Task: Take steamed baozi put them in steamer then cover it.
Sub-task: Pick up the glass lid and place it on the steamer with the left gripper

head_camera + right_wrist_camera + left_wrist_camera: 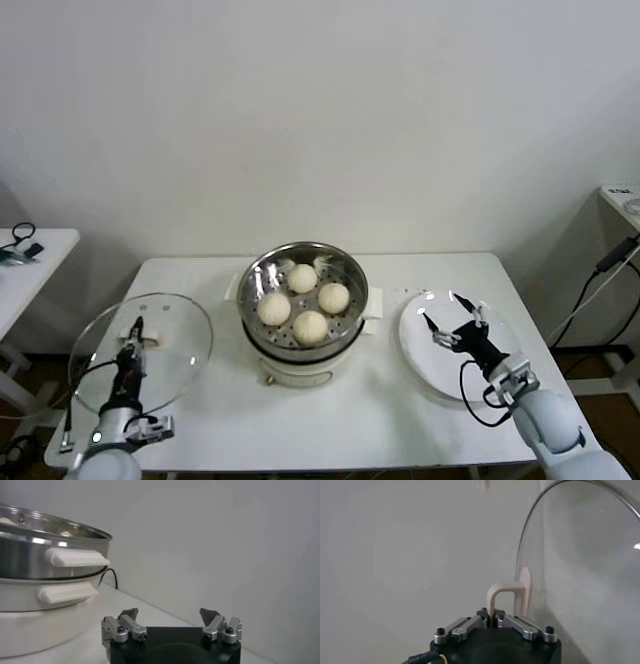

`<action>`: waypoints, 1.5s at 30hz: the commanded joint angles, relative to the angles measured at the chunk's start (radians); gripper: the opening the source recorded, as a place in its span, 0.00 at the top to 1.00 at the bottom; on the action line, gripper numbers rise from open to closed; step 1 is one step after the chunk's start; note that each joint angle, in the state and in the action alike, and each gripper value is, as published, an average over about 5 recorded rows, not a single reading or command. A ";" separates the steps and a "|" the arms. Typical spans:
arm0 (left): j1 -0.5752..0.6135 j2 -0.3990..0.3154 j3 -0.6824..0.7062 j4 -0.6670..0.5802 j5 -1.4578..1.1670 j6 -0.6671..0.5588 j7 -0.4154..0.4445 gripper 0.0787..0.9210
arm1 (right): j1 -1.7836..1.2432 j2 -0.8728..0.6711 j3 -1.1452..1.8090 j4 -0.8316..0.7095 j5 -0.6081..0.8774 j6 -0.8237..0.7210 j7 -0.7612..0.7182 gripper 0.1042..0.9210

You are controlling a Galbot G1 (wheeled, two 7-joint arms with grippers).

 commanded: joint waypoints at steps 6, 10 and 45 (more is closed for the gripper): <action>0.052 0.171 0.131 -0.340 -0.039 0.307 0.090 0.92 | 0.010 -0.018 -0.011 -0.007 0.000 -0.021 0.000 0.12; -0.035 0.222 0.259 -0.376 -0.035 0.368 0.168 0.92 | 0.015 -0.018 -0.009 -0.013 -0.004 -0.019 0.000 0.12; -0.585 -0.134 0.828 -0.047 0.189 0.589 0.506 0.92 | -0.020 0.006 0.067 -0.051 -0.045 0.006 -0.004 0.12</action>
